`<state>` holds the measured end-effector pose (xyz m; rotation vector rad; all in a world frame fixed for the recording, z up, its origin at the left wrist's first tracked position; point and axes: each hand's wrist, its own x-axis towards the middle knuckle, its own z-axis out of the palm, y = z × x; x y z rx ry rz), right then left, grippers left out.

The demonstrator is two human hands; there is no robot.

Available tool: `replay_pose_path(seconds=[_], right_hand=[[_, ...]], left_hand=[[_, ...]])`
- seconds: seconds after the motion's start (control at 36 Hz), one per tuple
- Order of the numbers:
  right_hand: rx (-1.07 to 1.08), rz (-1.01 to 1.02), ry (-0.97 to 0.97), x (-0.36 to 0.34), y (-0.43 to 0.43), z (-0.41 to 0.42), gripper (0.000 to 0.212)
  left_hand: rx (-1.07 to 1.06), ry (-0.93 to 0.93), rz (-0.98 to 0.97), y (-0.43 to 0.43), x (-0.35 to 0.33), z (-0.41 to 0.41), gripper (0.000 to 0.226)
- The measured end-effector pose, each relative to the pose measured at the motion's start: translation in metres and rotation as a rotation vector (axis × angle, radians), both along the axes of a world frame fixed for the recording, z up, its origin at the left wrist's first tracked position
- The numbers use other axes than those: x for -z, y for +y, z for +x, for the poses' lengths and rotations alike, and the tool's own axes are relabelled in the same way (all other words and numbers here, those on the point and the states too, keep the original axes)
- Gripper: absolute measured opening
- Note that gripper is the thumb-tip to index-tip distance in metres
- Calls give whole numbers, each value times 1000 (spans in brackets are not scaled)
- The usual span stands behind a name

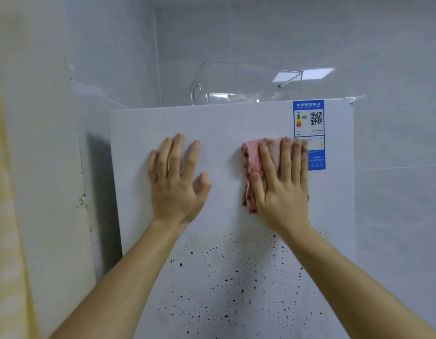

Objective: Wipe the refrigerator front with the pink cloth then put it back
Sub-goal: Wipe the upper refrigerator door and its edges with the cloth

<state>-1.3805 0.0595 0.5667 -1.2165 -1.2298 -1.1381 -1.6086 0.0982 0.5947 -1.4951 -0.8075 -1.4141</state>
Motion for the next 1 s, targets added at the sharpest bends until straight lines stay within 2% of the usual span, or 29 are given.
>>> replay_pose_path(seconds=[0.11,0.19,0.28,0.44,0.56,0.64,0.83,1.0], right_hand=[[-10,23,83,-52,3,11,63],[-6,-2,70,-60,1,17,63],[10,8,6,-45,-2,27,61],[15,-34,20,18,-6,39,63],[6,-63,-13,29,-11,47,63],[-1,-51,5,17,-10,46,63],[-9,-38,106,-72,-9,58,63],[11,1,103,-56,-6,61,62]], left_hand=[[1,-1,3,1,1,0,60],[7,-10,14,2,1,1,61],[17,-22,17,1,2,3,61],[27,-63,-18,-2,2,13,63],[24,-80,5,-4,-1,19,62],[31,-107,-3,-3,-1,21,61],[31,-98,8,0,0,21,60],[60,-112,-18,-6,1,29,62]])
